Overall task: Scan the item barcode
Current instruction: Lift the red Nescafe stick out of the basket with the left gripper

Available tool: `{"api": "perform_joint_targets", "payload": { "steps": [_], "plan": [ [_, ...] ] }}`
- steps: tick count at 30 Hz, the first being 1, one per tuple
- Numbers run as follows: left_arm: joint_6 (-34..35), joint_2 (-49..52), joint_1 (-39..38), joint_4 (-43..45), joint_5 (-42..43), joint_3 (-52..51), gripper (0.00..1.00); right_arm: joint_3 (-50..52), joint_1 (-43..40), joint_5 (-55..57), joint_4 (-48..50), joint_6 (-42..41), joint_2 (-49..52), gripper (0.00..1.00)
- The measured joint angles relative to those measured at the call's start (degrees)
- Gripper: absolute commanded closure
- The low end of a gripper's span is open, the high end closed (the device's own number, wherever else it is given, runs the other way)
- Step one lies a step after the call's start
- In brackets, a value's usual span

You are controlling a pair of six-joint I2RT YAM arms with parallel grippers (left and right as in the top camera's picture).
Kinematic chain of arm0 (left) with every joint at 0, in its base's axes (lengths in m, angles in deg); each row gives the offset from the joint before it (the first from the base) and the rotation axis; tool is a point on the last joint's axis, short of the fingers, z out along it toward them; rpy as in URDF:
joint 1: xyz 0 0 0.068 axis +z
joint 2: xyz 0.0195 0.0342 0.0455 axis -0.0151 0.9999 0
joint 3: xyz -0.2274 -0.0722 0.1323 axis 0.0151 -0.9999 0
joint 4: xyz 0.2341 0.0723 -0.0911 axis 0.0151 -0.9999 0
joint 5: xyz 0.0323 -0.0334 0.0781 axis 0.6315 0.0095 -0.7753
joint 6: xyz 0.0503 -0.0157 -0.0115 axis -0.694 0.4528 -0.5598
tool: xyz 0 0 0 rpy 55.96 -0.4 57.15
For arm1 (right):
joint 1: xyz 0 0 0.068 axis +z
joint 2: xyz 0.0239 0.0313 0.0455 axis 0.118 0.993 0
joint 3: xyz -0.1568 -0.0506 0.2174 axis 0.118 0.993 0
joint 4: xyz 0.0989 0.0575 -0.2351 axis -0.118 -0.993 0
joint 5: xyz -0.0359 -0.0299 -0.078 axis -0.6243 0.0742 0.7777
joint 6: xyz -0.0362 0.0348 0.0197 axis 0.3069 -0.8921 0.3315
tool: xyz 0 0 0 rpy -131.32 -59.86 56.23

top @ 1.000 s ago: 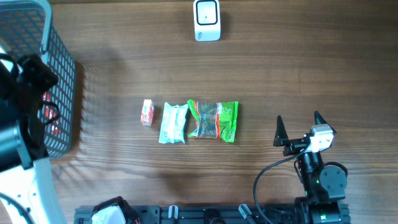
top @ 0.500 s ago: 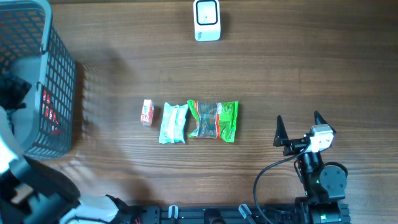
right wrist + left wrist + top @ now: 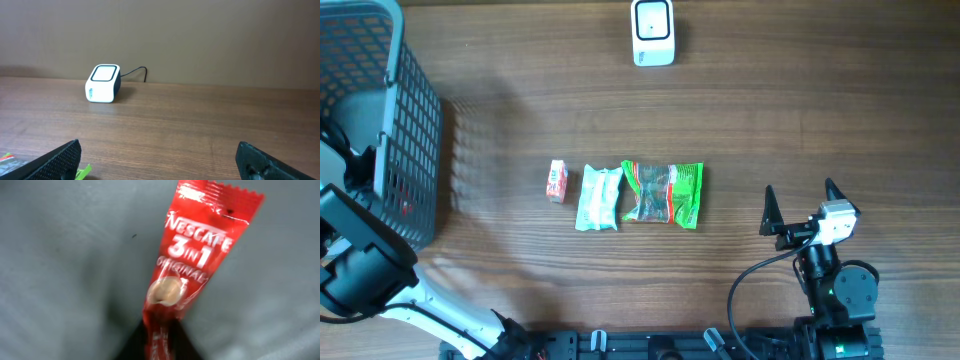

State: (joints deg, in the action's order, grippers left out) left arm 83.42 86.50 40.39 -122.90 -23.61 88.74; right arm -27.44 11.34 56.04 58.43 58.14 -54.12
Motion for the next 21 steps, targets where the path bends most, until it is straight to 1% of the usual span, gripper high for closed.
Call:
{"api": "perform_joint_targets", "payload": {
  "steps": [6, 9, 12, 15, 16, 18, 20, 21],
  "plan": [
    [0.04, -0.39, 0.0, -0.09, -0.07, 0.04, 0.96, 0.0, 0.0, -0.02, 0.0, 0.0, 0.0, 0.0],
    [0.04, -2.97, 0.0, -2.49, -1.4, 1.36, 0.96, 0.0, 0.0, -0.02, 0.0, 0.0, 0.0, 0.0],
    [0.7, -11.91, -0.02, -2.62, -2.19, 5.29, 0.96, 0.0, 0.0, -0.02, 0.0, 0.02, 0.0, 0.0],
    [2.25, -26.62, -0.72, -1.77, -2.16, 8.81, 0.96, 0.0, 0.0, 0.0, 0.0, 0.0, 0.0, 0.0],
    [2.45, -30.84, -1.36, -1.81, -0.74, 9.22, 0.96, 0.0, 0.0, 0.0, 0.0, 0.0, 0.0, 0.0],
    [3.04, -36.68, -3.69, -2.64, 2.69, 9.53, 0.96, 0.0, 0.0, 0.0, 0.0, 0.0, 0.0, 0.0],
    [3.48, -39.74, -7.17, -4.98, 5.6, 9.53, 0.96, 0.0, 0.0, -0.02, 0.02, 0.02, 0.02, 0.0],
    [3.74, -41.24, -11.21, -7.41, 7.37, 9.51, 0.95, 0.0, 0.0, 0.0, 0.0, 0.02, 0.0, 0.0]
  ]
}}
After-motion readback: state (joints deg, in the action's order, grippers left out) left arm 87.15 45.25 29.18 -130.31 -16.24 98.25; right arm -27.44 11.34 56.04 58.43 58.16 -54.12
